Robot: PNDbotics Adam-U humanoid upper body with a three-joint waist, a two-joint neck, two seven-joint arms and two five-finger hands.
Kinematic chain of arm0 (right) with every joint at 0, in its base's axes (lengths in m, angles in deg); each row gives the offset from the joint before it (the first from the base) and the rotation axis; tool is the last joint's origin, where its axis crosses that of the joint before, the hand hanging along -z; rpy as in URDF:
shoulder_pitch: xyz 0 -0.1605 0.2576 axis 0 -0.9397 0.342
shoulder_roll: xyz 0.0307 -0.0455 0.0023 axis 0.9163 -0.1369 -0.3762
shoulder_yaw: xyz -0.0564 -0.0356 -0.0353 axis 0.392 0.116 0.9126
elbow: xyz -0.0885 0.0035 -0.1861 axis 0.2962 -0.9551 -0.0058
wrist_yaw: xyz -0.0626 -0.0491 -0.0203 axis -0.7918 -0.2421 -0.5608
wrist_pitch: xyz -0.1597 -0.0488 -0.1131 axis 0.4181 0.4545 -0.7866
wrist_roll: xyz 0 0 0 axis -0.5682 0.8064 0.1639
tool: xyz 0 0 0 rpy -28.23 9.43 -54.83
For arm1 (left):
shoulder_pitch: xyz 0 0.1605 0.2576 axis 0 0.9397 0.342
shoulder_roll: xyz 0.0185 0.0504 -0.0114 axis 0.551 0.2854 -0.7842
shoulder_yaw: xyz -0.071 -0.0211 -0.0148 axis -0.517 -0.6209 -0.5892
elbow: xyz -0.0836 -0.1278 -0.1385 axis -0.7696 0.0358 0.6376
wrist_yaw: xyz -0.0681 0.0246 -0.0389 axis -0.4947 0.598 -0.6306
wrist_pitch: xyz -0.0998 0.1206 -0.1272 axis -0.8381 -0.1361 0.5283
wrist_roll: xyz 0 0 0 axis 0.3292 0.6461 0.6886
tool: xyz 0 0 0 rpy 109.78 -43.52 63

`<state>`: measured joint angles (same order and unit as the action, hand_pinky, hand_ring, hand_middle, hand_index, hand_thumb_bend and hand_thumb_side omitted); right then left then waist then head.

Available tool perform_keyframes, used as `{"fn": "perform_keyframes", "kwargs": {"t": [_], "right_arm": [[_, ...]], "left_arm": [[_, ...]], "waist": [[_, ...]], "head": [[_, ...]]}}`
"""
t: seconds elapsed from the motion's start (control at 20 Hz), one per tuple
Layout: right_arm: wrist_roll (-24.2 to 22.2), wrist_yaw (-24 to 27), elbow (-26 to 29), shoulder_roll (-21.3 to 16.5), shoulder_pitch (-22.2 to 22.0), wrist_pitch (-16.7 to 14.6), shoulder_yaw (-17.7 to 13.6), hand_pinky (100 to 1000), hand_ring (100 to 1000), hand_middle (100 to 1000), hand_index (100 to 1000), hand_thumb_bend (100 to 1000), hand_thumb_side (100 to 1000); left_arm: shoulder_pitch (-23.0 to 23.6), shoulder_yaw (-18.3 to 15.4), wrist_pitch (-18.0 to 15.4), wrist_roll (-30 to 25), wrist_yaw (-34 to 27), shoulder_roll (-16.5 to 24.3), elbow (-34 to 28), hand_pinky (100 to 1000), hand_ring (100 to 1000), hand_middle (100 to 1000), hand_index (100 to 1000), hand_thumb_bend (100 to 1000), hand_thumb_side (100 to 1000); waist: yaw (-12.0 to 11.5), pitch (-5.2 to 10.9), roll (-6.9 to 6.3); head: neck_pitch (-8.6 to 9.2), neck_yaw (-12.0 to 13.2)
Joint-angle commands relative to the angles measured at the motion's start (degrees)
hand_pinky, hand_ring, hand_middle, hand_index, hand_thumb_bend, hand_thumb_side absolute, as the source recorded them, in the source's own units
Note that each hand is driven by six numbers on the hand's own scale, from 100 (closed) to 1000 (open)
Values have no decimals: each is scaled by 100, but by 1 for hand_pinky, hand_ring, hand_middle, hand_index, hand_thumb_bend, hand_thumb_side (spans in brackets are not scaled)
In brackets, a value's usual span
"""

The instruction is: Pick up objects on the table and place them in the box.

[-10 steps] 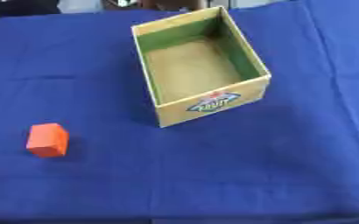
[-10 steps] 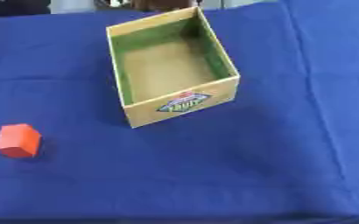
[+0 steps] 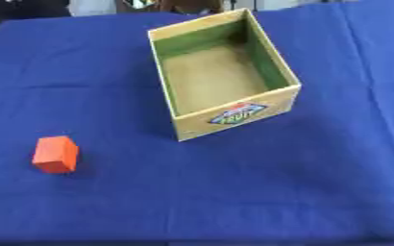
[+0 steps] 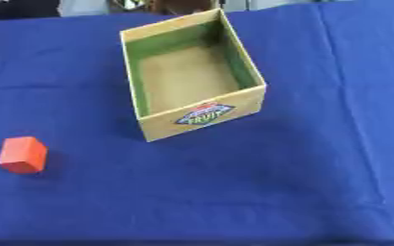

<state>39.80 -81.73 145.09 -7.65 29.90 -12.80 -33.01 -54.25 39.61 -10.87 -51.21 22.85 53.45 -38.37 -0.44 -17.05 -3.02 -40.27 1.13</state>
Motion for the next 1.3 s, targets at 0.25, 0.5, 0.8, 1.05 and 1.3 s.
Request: {"fn": "perform_keyframes", "kwargs": {"t": [0.25, 0.5, 0.8, 1.05, 1.3], "right_arm": [[-11, 38, 126, -153, 21, -23, -19, 743, 614, 518, 717, 100, 743], [-41, 55, 126, -173, 2, -26, -8, 742, 615, 518, 717, 100, 746], [-59, 50, 126, -181, -17, -37, 4, 741, 614, 517, 717, 100, 745], [-76, 48, 126, -185, -26, -28, 17, 742, 615, 517, 717, 100, 745], [-99, 53, 126, -182, -30, -2, 27, 743, 615, 517, 716, 100, 747]], "left_arm": [[229, 205, 653, 25, 1913, 1937, 129, 298, 617, 698, 938, 101, 1000], [88, 548, 580, -1277, 2967, 2928, 1127, 483, 762, 816, 1000, 294, 1000], [-313, 872, 334, -2050, 3338, 3563, 1980, 612, 816, 857, 1000, 584, 1000], [-573, 1046, 176, -2640, 3296, 3787, 2325, 657, 838, 889, 1000, 754, 1000], [-703, 1240, -146, -3198, 3087, 3916, 2481, 685, 857, 939, 1000, 917, 1000]], "waist": [[-16, 147, 19], [-7, 180, 10], [48, 181, -4], [67, 190, -31], [66, 201, -44]], "head": [[98, 51], [149, 100], [186, 128], [234, 123], [243, 111]]}}
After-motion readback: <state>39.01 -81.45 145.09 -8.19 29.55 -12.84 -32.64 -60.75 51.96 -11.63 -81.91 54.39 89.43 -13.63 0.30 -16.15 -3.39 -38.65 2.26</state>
